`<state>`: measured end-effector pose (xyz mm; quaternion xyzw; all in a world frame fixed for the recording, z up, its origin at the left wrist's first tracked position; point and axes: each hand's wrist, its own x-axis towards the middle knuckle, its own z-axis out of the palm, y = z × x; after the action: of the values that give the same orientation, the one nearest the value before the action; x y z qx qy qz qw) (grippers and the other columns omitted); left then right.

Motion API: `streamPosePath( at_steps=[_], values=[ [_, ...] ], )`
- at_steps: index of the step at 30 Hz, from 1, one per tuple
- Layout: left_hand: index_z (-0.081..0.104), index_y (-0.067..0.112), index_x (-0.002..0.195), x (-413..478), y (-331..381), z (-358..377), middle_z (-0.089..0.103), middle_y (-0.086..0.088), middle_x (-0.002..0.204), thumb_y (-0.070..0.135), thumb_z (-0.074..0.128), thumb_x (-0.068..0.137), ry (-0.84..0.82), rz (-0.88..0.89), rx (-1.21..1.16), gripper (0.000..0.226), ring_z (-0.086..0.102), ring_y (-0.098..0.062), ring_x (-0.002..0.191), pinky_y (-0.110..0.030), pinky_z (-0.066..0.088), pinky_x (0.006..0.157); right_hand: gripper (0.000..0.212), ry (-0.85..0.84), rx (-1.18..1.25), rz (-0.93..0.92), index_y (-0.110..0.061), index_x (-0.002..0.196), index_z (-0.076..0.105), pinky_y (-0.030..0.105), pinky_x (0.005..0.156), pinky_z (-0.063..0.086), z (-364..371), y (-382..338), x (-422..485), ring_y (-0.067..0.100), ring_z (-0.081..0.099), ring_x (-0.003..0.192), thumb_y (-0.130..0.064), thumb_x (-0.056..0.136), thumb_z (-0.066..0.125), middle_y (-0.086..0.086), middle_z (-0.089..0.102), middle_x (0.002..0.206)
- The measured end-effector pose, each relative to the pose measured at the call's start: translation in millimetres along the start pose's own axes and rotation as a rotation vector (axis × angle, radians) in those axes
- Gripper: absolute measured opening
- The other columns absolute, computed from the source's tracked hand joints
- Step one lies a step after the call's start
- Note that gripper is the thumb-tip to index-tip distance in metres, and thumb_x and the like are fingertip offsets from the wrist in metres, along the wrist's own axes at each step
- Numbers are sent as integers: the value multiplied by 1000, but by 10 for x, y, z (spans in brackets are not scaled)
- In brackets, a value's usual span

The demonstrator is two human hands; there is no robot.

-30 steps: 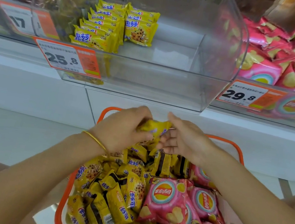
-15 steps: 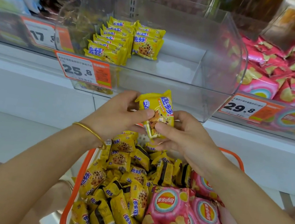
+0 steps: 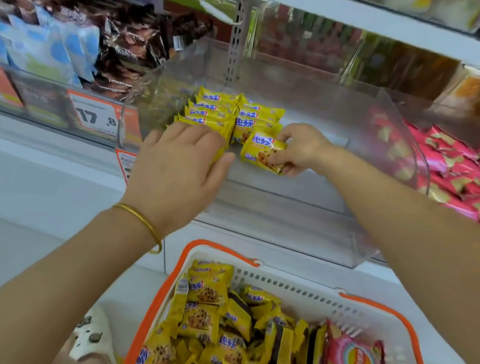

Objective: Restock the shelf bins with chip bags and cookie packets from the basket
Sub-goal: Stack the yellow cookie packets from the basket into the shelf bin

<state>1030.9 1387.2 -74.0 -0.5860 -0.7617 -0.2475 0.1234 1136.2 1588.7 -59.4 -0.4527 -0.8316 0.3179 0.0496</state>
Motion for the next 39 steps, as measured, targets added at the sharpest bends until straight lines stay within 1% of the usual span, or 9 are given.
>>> streamPosePath(
  at_steps=[4, 9, 13, 20, 24, 29, 32, 35, 39],
  values=[
    [66, 16, 97, 1, -7, -5, 67, -4, 99, 44, 29, 92, 2, 18, 36, 47, 57, -31, 96, -40, 42, 77, 45, 149, -188, -31, -4, 103, 49, 37, 59, 54, 126, -60, 322, 25, 62, 63, -18, 73, 80, 15, 63, 95],
    [67, 16, 93, 4, 5, 18, 66, -4, 95, 40, 31, 92, 43, 38, 34, 43, 58, -32, 91, -41, 45, 74, 68, 245, -228, -27, -2, 125, 42, 33, 77, 43, 217, -162, 443, 34, 56, 108, -22, 72, 81, 18, 46, 127],
    [67, 15, 93, -1, -18, 41, 66, -4, 94, 39, 33, 92, 44, 42, 41, 41, 58, -32, 90, -42, 46, 73, 73, 241, -196, -44, -3, 128, 33, 41, 89, 46, 273, -162, 406, 36, 53, 109, -19, 74, 80, 19, 37, 130],
    [66, 13, 97, -58, 31, -18, 66, -4, 102, 34, 38, 94, 214, 117, -2, 35, 53, -29, 94, -41, 40, 76, 65, 230, -253, -64, -6, 122, 33, 34, 70, 43, 21, -293, 29, 35, 53, 94, -12, 75, 78, 21, 40, 127],
    [66, 5, 96, -297, 278, -140, 65, -9, 99, 21, 45, 93, 309, 264, -126, 26, 53, -31, 87, -40, 39, 75, 37, 334, 23, -309, -12, 96, 39, 33, 50, 51, -228, -393, -897, 29, 67, 73, -6, 79, 72, 9, 53, 88],
    [67, 9, 93, -783, 476, 79, 64, -6, 93, 23, 43, 86, -98, 307, -128, 28, 56, -30, 85, -39, 49, 68, 22, -21, 138, -326, -16, 81, 49, 28, 44, 50, 210, 183, -1857, 17, 64, 48, -2, 84, 66, 11, 60, 70],
    [67, 14, 90, -916, 440, 254, 65, -2, 91, 34, 34, 82, -374, 225, -95, 40, 59, -27, 86, -37, 53, 55, 10, -260, -174, -47, -13, 95, 57, 26, 63, 50, 908, 815, -1580, 21, 65, 76, -7, 88, 62, 11, 63, 96],
    [67, 15, 94, -905, 413, 387, 64, -2, 96, 40, 24, 80, -470, 200, -53, 52, 57, -25, 92, -37, 53, 57, 43, -410, -493, 47, -12, 125, 52, 32, 84, 47, 1525, 1446, -1328, 25, 56, 108, -20, 86, 66, 10, 55, 124],
    [66, 13, 99, -836, 468, 450, 63, -4, 100, 39, 24, 84, -465, 192, -6, 52, 55, -25, 98, -42, 53, 63, 69, -366, -530, 129, -18, 137, 38, 46, 92, 46, 2044, 1863, -1362, 39, 42, 121, -40, 80, 71, 15, 33, 139]
  ],
)
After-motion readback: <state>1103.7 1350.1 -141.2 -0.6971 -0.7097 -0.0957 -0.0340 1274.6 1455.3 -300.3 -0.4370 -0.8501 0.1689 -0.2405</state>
